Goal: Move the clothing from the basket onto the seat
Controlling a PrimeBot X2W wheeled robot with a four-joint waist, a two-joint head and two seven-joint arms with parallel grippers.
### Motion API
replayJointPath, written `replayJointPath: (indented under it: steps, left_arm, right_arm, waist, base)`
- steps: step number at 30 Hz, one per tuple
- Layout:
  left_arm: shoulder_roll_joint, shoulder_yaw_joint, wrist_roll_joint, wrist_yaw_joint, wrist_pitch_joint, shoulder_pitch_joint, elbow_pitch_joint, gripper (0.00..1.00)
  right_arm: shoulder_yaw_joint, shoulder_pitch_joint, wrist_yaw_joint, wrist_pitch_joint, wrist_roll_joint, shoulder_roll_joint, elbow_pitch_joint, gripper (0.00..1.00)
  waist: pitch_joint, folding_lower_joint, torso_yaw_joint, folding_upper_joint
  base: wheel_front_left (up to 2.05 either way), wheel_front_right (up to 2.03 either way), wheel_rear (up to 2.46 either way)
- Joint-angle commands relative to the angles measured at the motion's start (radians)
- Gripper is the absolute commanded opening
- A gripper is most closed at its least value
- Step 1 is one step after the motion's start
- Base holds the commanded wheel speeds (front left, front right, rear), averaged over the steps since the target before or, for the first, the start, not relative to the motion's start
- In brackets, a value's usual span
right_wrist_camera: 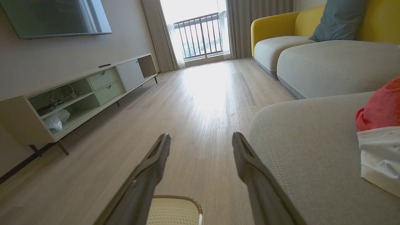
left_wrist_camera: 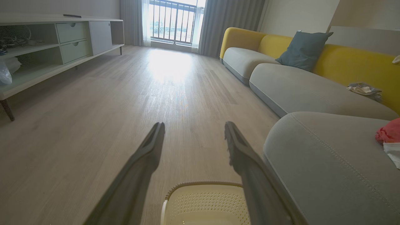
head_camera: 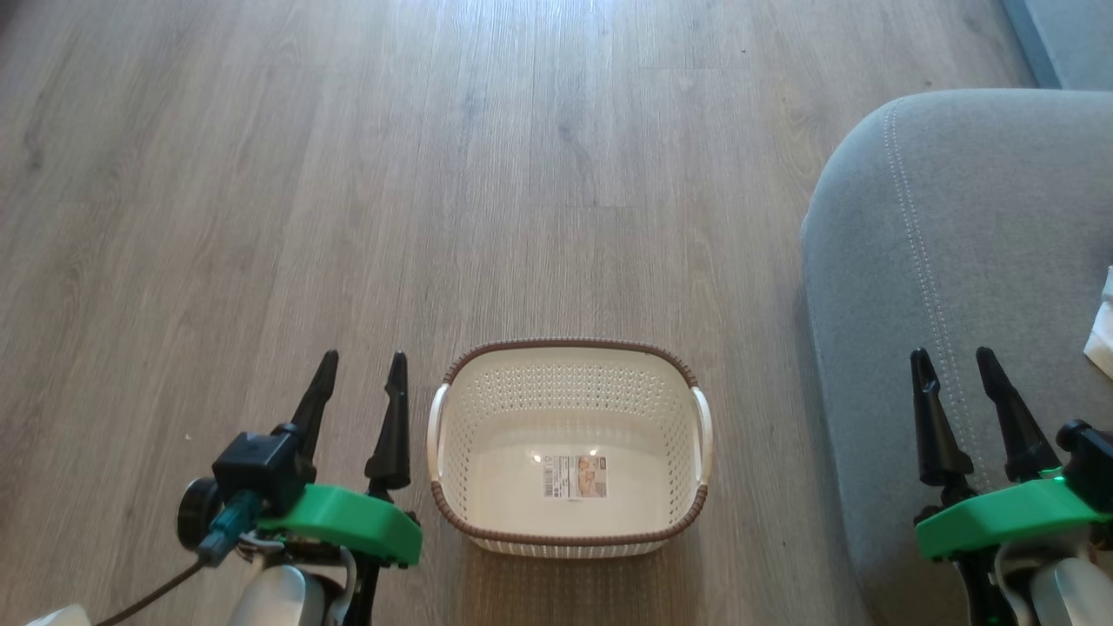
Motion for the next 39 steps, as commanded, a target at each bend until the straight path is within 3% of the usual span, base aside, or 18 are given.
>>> replayJointPath:
  steps: [1,7,8,14,39]
  left_arm:
    - [0.003,0.034,-0.005,-0.006,-0.005,-0.018,-0.028,1.00]
    - [0.003,0.031,-0.014,-0.011,-0.005,-0.017,-0.023,1.00]
    - [0.000,0.000,-0.013,-0.012,0.000,0.000,0.008,0.00]
    - [0.000,-0.002,-0.018,-0.011,0.001,0.034,0.083,0.00]
    - [0.013,0.044,-0.296,-0.049,0.061,0.017,0.093,0.00]
  right_arm:
    - [0.015,-0.036,0.007,-0.009,-0.006,-0.010,-0.026,1.00]
    - [0.016,-0.035,0.007,-0.009,-0.006,-0.011,-0.022,1.00]
    - [0.000,0.000,0.000,0.000,0.000,0.000,0.006,0.00]
    - [0.011,0.025,-0.001,0.004,0.004,0.020,0.078,0.00]
    - [-0.013,-0.004,0.000,0.075,0.242,0.047,0.083,0.00]
  waist:
    - [0.000,0.0000,-0.001,0.0000]
    - [-0.004,0.0000,-0.003,0.0000]
    - [-0.004,0.0000,-0.003,0.0000]
    - [-0.004,0.0000,-0.004,0.0000]
    - [-0.009,0.0000,-0.017,0.0000]
  base:
    - [0.00,0.00,0.00]
    - [0.00,0.00,0.00]
    - [0.00,0.00,0.00]
    - [0.00,0.00,0.00]
    - [0.00,0.00,0.00]
